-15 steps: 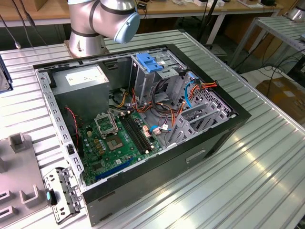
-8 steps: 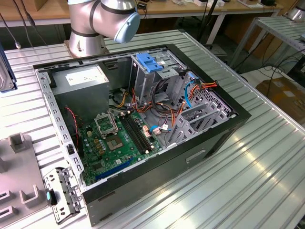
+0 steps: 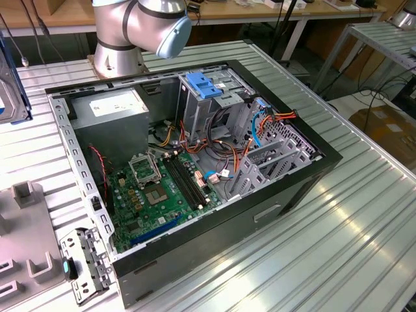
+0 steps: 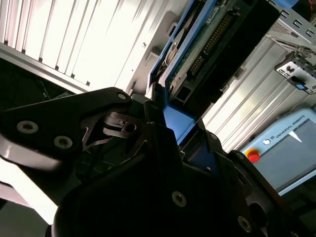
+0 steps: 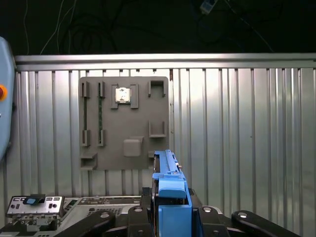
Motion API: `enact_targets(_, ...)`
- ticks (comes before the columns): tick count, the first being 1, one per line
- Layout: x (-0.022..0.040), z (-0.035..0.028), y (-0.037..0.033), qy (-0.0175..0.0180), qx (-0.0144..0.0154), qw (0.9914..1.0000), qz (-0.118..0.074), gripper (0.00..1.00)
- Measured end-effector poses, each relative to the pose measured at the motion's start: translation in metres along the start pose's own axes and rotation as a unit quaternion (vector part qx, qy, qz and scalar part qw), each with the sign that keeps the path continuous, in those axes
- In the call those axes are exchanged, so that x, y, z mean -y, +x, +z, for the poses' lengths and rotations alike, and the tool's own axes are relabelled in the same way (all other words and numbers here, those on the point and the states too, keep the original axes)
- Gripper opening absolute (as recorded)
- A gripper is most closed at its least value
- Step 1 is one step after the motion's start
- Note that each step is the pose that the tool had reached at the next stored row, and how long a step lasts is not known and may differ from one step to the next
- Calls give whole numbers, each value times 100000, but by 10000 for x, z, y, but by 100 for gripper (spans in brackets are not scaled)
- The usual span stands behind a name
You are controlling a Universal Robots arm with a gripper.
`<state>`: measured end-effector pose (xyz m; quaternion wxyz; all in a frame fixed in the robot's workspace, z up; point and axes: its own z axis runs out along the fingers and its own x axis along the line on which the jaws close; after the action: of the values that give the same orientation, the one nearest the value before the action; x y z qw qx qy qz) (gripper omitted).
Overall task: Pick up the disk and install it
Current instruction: 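Pick up the disk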
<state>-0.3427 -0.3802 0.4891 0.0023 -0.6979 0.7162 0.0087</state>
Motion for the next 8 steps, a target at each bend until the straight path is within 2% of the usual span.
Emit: enact_targets(8, 101, -1, -3, -3, 1, 100000, -1, 37)
